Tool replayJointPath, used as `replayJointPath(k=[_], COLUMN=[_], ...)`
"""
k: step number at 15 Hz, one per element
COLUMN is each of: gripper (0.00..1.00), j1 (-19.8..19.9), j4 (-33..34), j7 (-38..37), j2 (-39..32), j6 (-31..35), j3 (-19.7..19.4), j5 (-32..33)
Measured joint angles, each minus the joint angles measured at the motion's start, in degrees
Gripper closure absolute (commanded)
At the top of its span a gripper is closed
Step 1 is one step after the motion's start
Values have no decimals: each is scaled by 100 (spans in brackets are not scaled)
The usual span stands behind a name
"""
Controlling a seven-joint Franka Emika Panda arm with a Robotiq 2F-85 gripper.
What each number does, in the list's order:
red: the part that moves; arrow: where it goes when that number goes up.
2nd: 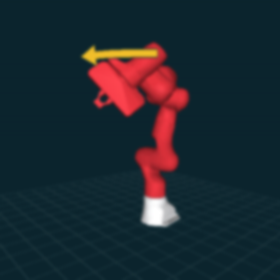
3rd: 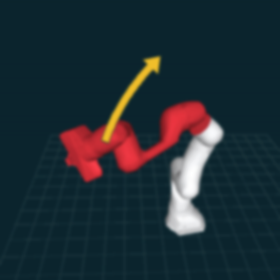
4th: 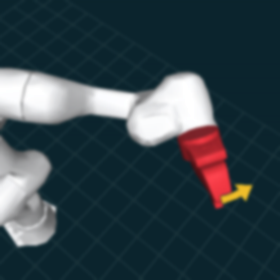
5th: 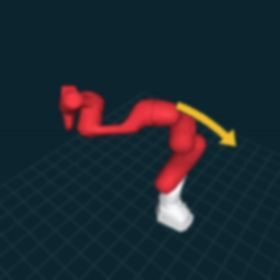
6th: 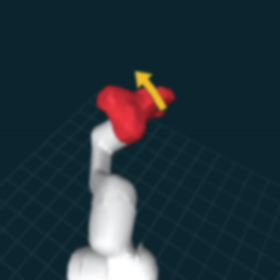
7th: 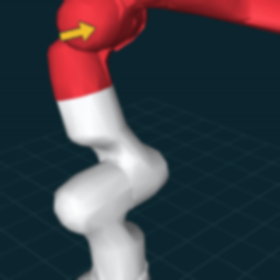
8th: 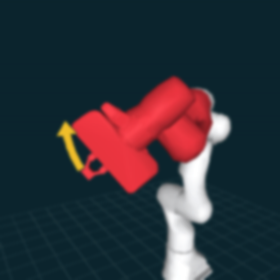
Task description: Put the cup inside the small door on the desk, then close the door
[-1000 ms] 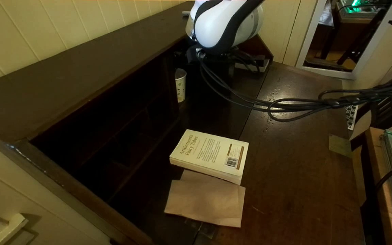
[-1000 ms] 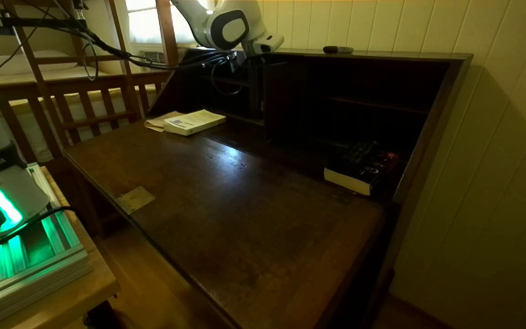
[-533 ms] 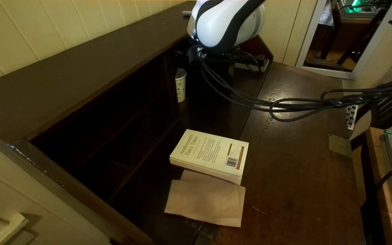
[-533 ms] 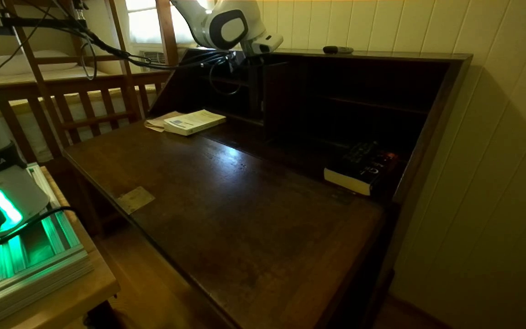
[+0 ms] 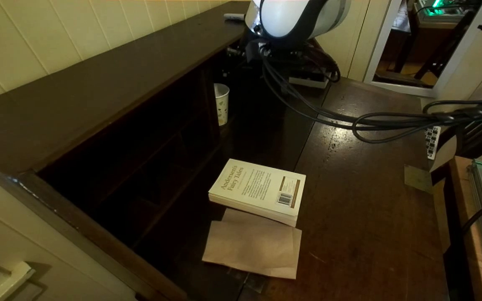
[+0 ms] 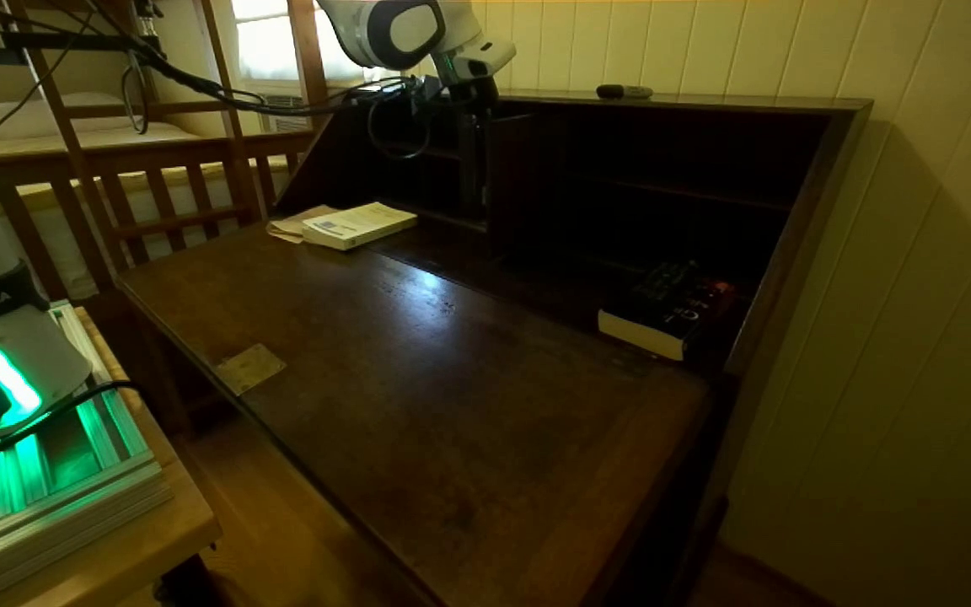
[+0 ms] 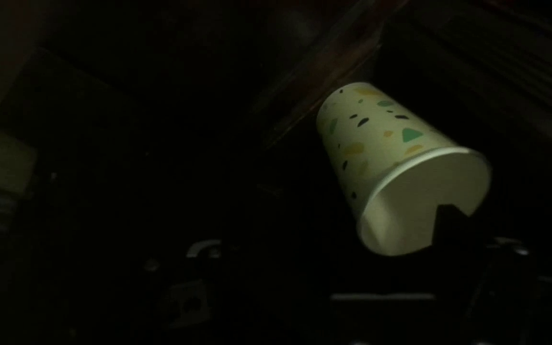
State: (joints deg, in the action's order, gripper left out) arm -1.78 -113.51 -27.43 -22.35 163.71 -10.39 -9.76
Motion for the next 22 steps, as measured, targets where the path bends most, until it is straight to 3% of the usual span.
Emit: replayJointPath(k=[9,22], gripper=[0,0], j1=[-3,136], j4=[-318,-322], j7=[0,210], j2=[775,1922], j6=[-656,-3082], j3=[5,142], j5=[82,597])
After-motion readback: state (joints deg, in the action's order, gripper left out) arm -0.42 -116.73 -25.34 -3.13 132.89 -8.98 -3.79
